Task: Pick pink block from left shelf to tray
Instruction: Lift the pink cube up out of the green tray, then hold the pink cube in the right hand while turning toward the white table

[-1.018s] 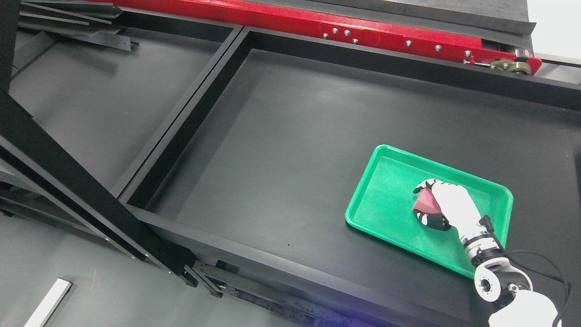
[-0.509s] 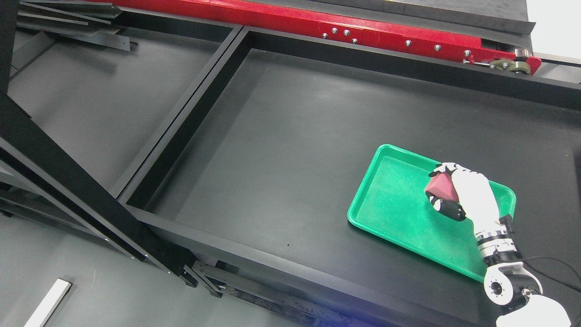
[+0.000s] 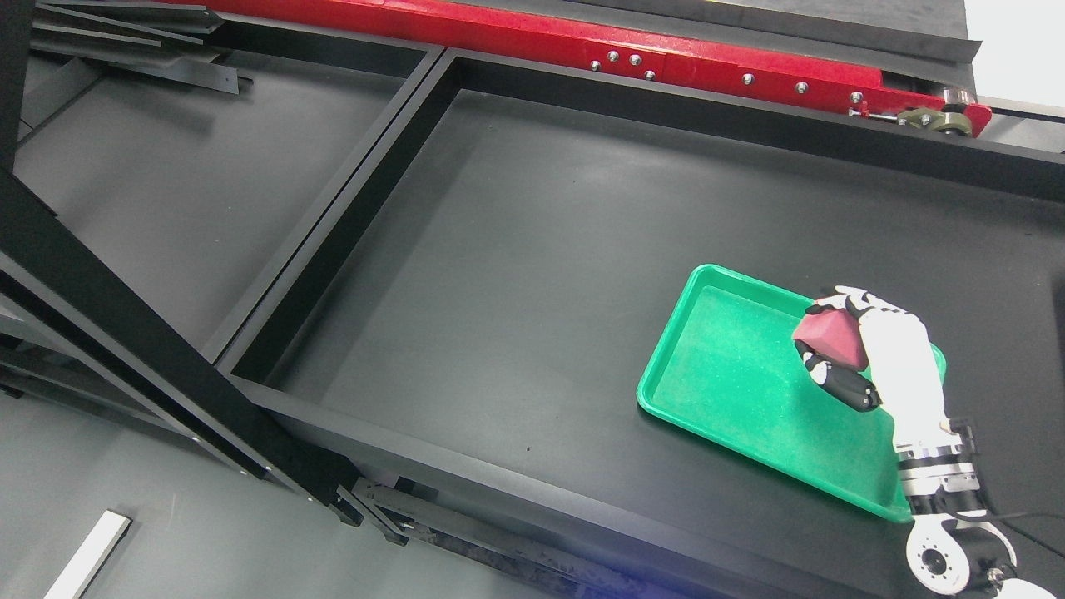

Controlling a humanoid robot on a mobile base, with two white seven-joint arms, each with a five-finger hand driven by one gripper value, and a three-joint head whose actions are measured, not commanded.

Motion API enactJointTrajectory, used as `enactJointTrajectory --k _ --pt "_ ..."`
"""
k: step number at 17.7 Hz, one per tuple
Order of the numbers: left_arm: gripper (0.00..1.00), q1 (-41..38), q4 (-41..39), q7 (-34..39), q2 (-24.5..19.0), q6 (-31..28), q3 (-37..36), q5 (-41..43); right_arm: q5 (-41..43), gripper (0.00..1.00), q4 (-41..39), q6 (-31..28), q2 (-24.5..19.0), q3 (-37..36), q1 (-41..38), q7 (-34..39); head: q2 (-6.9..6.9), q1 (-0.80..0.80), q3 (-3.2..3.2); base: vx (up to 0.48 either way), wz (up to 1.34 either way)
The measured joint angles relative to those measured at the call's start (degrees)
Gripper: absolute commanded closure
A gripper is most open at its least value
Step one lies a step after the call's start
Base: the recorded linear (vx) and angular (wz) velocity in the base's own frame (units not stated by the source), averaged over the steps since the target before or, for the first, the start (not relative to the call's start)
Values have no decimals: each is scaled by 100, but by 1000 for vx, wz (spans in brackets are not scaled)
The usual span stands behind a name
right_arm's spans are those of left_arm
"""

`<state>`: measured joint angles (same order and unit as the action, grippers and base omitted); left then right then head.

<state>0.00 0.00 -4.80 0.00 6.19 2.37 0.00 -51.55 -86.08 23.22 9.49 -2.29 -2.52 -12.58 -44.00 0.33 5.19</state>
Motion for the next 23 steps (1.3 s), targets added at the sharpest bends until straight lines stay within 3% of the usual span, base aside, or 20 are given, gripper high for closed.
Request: enactJointTrajectory --k 23 --pt "0 0 0 0 0 -12 0 0 346 96 -911 32 -30 -191 -170 -25 0 0 0 -27 79"
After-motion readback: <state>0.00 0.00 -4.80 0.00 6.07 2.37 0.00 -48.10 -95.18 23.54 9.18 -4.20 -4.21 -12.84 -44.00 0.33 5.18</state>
